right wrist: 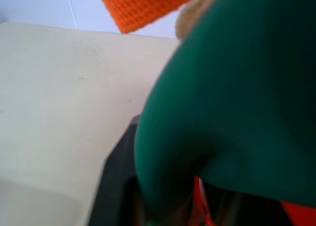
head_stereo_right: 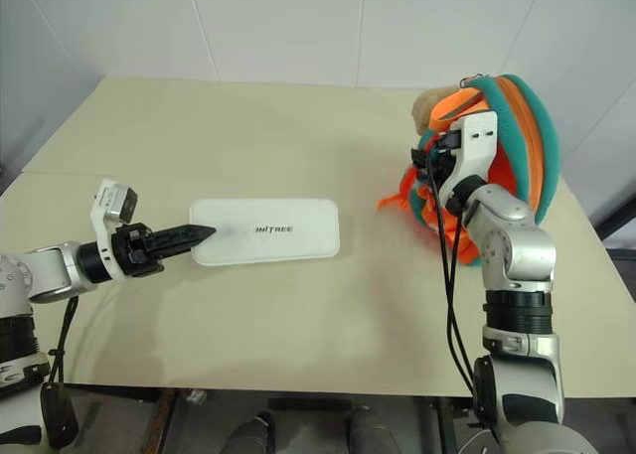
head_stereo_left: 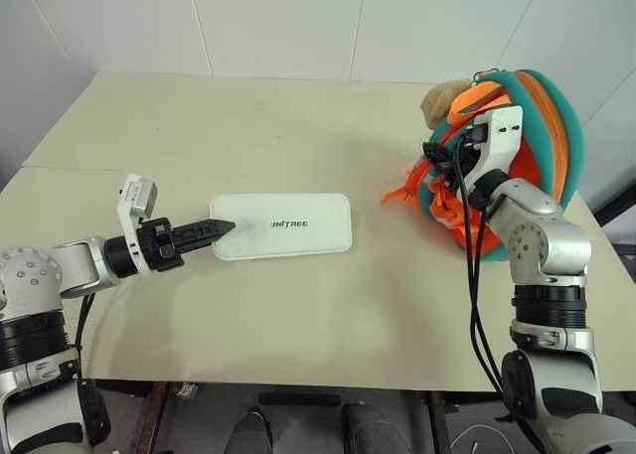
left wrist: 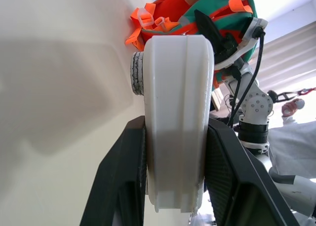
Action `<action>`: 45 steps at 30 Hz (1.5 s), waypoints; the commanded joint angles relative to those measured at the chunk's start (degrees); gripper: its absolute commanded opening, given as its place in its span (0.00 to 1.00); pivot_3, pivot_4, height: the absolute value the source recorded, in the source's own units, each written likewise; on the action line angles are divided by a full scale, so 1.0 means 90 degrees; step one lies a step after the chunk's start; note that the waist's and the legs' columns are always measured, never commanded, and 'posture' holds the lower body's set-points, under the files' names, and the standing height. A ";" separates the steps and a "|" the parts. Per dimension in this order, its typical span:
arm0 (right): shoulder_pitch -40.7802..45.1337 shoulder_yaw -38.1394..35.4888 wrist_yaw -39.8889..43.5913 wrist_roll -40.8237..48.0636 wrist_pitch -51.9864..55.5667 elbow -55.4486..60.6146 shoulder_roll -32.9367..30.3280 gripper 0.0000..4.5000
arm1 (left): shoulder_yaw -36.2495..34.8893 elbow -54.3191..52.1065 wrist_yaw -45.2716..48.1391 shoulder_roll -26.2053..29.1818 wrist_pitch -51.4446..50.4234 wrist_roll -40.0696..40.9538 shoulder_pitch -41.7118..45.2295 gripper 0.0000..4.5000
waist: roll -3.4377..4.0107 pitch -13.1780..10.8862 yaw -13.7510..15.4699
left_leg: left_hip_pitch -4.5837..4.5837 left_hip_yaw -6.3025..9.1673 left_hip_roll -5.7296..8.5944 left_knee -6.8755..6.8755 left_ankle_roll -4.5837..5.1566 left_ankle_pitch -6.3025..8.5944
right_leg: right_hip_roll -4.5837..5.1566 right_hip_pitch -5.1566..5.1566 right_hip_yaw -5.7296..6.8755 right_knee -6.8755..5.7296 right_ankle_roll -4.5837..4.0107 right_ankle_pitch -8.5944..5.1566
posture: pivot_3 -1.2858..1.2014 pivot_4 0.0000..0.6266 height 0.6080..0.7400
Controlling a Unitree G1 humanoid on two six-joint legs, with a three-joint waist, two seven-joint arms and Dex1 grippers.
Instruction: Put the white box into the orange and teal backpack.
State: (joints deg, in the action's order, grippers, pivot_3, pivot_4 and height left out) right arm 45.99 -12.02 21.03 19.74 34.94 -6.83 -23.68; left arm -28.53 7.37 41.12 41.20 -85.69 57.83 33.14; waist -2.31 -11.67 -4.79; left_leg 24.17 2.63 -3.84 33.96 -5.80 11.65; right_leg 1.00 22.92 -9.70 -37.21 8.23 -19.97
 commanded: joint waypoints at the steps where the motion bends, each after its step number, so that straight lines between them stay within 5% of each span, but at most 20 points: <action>1: 0.0209 -0.0074 0.0169 0.0289 -0.0037 0.0310 0.0059 0.00 | -0.0399 -0.0242 -0.0134 -0.0003 0.0070 0.0237 -0.0011 0.28 | 0.0000 0.0000 -0.0016 | 0.0000 0.0000 0.0000 0.0001 0.0000 0.0000 | 0.0000 0.0000 0.0000 -0.0003 0.0000 0.0000 | 0.52 0.24 1.00; 15: 0.0465 0.1183 0.1956 0.1465 0.1045 0.1817 0.0127 0.00 | -0.0590 0.0931 -0.0017 0.1052 0.1256 -0.0355 0.0317 0.28 | 0.0003 -0.0002 -0.0144 | 0.0001 0.0000 -0.0002 -0.0004 -0.0004 -0.0002 | -0.0004 0.0021 -0.0001 -0.0022 -0.0006 -0.0004 | 0.52 0.24 1.00; 24: 0.0382 0.1861 0.3835 0.2018 0.1377 0.2472 -0.0775 0.00 | -0.0430 0.1259 0.0360 0.1405 0.1712 -0.0598 0.0336 0.27 | 0.0003 -0.0002 -0.0123 | 0.0015 -0.0002 -0.0003 -0.0024 -0.0004 -0.0002 | -0.0002 0.0045 0.0002 -0.0023 -0.0017 -0.0017 | 0.52 0.24 1.00; 32: 0.0264 0.1798 0.5215 0.2565 0.1470 0.2747 -0.1664 0.00 | -0.0410 0.1242 0.0624 0.1600 0.1712 -0.0678 0.0280 0.27 | 0.0002 -0.0002 -0.0110 | 0.0016 -0.0003 -0.0003 -0.0024 -0.0004 -0.0001 | -0.0003 0.0049 0.0002 -0.0025 -0.0019 -0.0021 | 0.52 0.24 1.00; 45: 0.0768 0.1706 0.6501 0.3101 0.1350 0.2628 -0.2066 0.00 | -0.0257 0.1380 0.0867 0.1791 0.1781 -0.0825 0.0384 0.27 | 0.0002 -0.0004 -0.0059 | 0.0016 -0.0004 -0.0003 -0.0020 -0.0003 -0.0001 | -0.0004 0.0052 0.0002 -0.0030 -0.0022 -0.0025 | 0.52 0.24 1.00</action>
State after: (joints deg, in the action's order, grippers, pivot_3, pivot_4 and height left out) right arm 50.67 5.17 77.52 45.46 48.54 15.36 -41.65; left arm -30.25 20.61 47.43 55.22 -70.68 50.18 35.26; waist -2.29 -11.70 -5.31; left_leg 24.32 2.59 -3.86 33.79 -5.83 11.64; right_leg 0.97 23.41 -9.68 -37.51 8.04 -20.19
